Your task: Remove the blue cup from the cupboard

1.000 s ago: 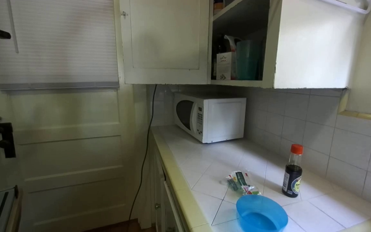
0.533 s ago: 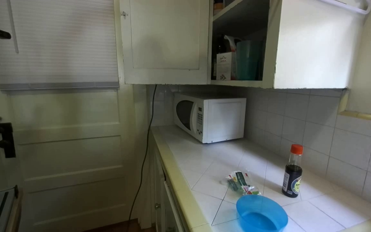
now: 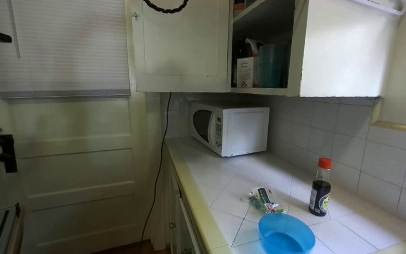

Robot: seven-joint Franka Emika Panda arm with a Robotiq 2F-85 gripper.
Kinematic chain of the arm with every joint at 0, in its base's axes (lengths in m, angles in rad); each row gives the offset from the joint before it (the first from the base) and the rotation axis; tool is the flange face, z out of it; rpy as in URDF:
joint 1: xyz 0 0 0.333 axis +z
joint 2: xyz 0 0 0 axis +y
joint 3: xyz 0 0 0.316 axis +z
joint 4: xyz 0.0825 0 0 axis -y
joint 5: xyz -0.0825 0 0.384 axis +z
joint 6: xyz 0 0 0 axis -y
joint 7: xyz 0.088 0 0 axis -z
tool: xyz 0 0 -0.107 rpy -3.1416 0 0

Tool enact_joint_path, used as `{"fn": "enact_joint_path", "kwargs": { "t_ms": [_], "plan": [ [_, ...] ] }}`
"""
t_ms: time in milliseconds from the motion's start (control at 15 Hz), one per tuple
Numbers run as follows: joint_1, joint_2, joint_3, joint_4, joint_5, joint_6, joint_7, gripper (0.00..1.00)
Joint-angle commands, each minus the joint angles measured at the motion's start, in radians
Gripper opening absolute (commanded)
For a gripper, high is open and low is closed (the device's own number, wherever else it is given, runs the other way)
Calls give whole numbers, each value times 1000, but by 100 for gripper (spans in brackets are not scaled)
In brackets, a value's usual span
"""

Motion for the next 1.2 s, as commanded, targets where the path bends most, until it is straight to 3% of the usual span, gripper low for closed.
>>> {"fn": "enact_joint_path", "kwargs": {
  "t_ms": [0,267,600,1133],
  "plan": [
    [-6,-40,18,-154,-73,128,46,100],
    [-17,-34,18,-267,-116,233,118,100],
    [-18,-12,18,-356,-112,276,168,100],
    [-9,28,13,-354,-95,250,167,100]
  ]
}}
